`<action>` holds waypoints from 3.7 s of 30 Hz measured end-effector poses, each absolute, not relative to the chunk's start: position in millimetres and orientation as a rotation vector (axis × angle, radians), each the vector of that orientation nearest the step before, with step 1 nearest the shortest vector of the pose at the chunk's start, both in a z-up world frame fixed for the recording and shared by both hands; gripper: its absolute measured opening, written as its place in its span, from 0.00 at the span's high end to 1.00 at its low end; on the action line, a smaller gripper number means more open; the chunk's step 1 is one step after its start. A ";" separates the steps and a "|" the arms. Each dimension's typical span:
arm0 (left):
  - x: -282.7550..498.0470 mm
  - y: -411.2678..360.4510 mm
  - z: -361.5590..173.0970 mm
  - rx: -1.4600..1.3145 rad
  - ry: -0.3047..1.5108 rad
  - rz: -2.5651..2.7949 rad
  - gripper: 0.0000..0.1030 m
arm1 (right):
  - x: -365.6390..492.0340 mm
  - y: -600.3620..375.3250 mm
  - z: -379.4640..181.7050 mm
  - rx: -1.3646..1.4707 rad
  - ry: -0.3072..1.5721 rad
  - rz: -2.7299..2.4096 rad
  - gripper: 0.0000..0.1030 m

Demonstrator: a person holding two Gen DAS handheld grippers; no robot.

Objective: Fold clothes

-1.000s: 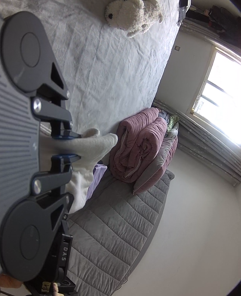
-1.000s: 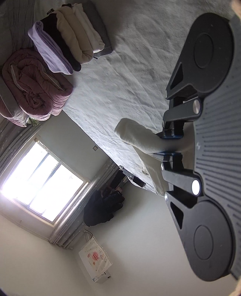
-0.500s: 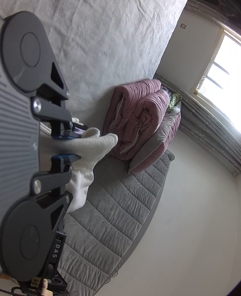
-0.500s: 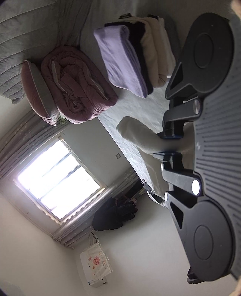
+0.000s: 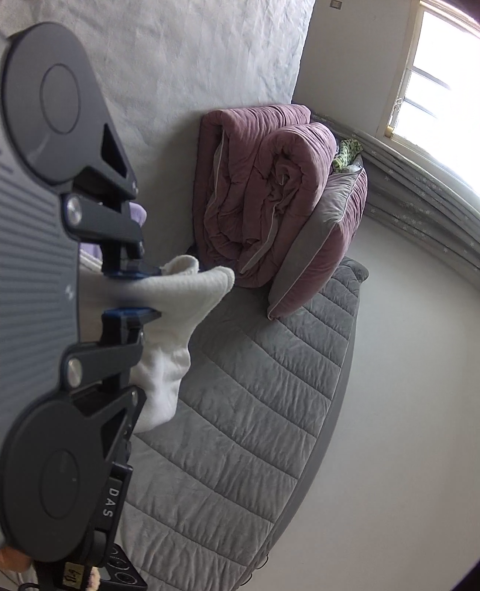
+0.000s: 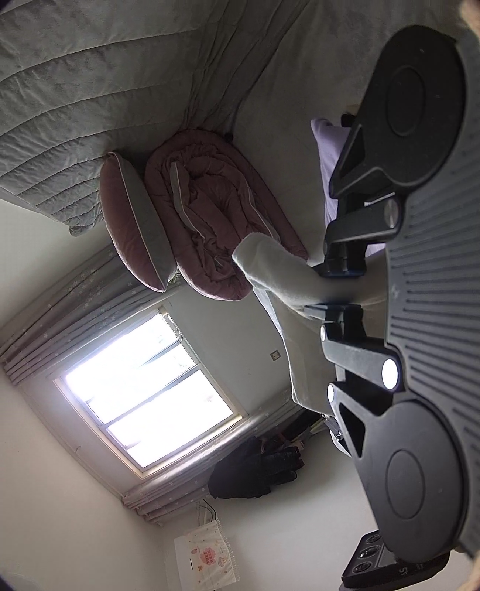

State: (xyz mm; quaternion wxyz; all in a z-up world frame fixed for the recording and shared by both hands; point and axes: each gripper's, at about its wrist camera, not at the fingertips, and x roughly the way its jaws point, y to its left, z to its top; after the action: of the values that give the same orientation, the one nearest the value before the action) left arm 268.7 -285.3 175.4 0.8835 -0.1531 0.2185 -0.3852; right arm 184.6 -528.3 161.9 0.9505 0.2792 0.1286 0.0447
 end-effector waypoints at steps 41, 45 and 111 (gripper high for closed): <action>325.5 -367.3 72.9 0.019 0.472 -0.611 0.83 | 248.4 -515.7 66.6 0.074 0.393 -0.121 0.66; 322.6 -367.5 82.1 0.037 0.469 -0.612 0.82 | 247.1 -515.2 74.7 0.072 0.395 -0.124 0.67; 131.1 -260.1 147.1 0.201 0.822 -0.419 0.01 | 66.1 -412.4 125.9 0.173 0.675 -0.251 0.26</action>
State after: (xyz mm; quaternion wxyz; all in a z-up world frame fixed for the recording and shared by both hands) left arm 131.1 -260.1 147.1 0.8905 0.0966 0.3961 -0.2019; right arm 66.1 -412.4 125.9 0.9322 0.0846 0.3299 -0.1225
